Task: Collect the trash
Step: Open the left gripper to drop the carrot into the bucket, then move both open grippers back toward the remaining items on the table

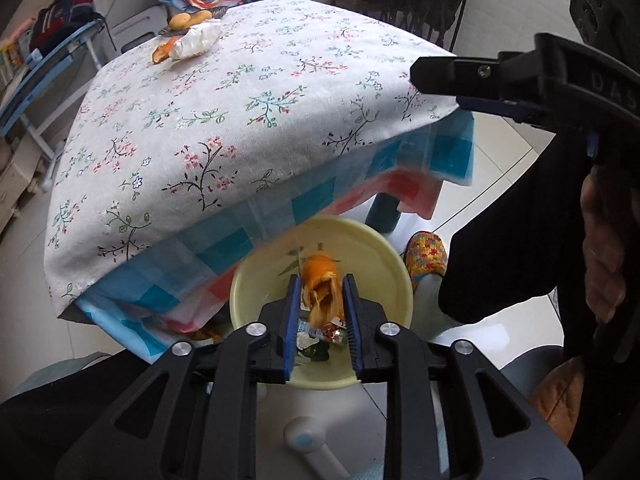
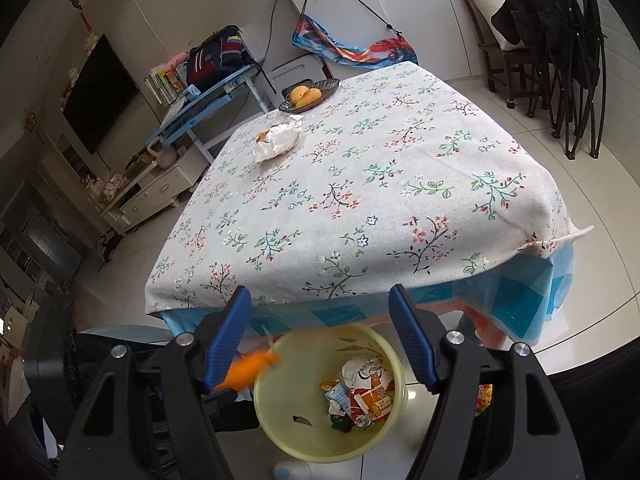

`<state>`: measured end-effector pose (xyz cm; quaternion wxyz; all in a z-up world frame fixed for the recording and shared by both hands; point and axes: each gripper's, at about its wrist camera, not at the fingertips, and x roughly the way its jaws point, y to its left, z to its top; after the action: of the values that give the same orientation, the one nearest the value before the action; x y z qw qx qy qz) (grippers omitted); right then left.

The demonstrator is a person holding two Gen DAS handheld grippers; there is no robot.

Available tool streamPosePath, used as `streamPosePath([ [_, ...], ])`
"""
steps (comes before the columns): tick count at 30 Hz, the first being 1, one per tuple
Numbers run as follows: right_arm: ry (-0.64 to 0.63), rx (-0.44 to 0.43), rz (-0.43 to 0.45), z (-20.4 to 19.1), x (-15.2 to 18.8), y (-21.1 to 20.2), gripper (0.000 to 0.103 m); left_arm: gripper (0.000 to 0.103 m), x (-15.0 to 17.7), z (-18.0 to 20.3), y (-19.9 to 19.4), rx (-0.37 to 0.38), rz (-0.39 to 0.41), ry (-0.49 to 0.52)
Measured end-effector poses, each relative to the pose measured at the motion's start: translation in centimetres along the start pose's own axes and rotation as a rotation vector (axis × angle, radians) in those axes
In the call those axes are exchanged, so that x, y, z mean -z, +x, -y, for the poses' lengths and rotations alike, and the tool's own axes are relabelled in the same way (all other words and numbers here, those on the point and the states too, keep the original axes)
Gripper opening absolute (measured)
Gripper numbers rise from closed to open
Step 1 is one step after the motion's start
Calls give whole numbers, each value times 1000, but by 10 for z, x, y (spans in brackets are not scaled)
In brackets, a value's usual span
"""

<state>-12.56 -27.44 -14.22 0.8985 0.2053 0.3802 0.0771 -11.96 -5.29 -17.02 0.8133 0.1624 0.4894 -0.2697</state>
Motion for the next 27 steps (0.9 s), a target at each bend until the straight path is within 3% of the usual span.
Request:
streamPosePath([
  [2,1,0,2,0,0,0,69,36,0,0,0,-6,-2,-4],
  [4,4,1,3,0,0,0,70,40,0,0,-1,-20,2,-1],
  [20,8,8,1,2,0,1,72,54,-7,-7,-11,-94,74,-29],
  [27,9,12,1,4,0,2,73,61,-14,-22,-26,-177,164,-104],
])
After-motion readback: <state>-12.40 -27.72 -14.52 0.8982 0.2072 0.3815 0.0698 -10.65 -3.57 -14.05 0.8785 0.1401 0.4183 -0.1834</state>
